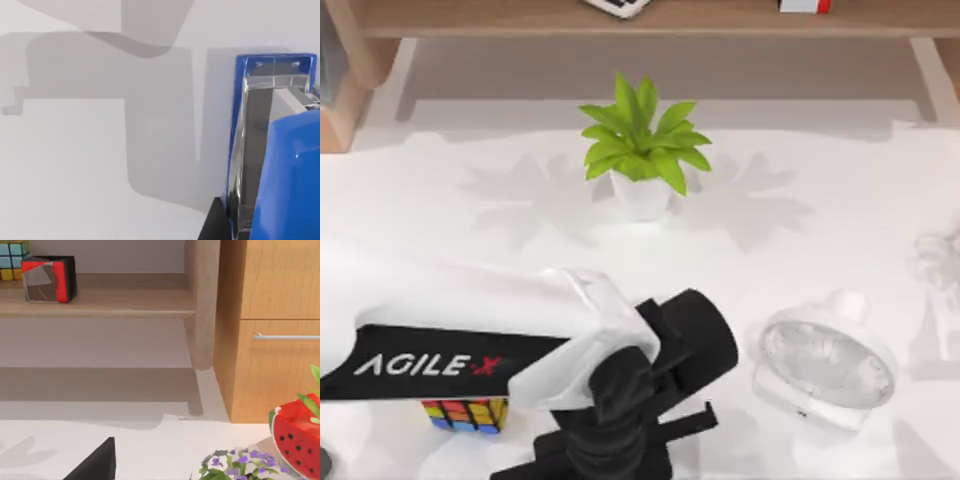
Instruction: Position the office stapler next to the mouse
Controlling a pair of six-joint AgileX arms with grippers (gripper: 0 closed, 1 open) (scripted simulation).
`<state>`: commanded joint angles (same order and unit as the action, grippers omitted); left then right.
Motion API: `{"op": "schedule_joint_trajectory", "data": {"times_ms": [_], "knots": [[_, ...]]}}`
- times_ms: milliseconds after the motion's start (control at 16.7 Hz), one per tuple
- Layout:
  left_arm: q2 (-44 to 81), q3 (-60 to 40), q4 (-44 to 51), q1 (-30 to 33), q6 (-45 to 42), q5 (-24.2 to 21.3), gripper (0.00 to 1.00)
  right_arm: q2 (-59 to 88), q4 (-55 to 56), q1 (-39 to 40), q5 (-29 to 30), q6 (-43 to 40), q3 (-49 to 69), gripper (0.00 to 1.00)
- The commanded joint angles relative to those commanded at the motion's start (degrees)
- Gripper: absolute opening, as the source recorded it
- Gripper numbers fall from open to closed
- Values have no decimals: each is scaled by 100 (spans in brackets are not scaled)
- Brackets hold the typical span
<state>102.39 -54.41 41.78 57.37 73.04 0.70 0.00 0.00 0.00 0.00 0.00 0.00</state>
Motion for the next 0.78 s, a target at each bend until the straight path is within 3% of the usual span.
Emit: {"op": "schedule_joint_trajectory", "data": {"times_ms": [360, 780], "knots": [[-313, -297, 615, -5, 13, -2, 0, 0, 0, 0, 0, 0, 0, 100], [-373, -466, 668, -153, -191, -48, 0, 0, 0, 0, 0, 0, 0, 100]]}}
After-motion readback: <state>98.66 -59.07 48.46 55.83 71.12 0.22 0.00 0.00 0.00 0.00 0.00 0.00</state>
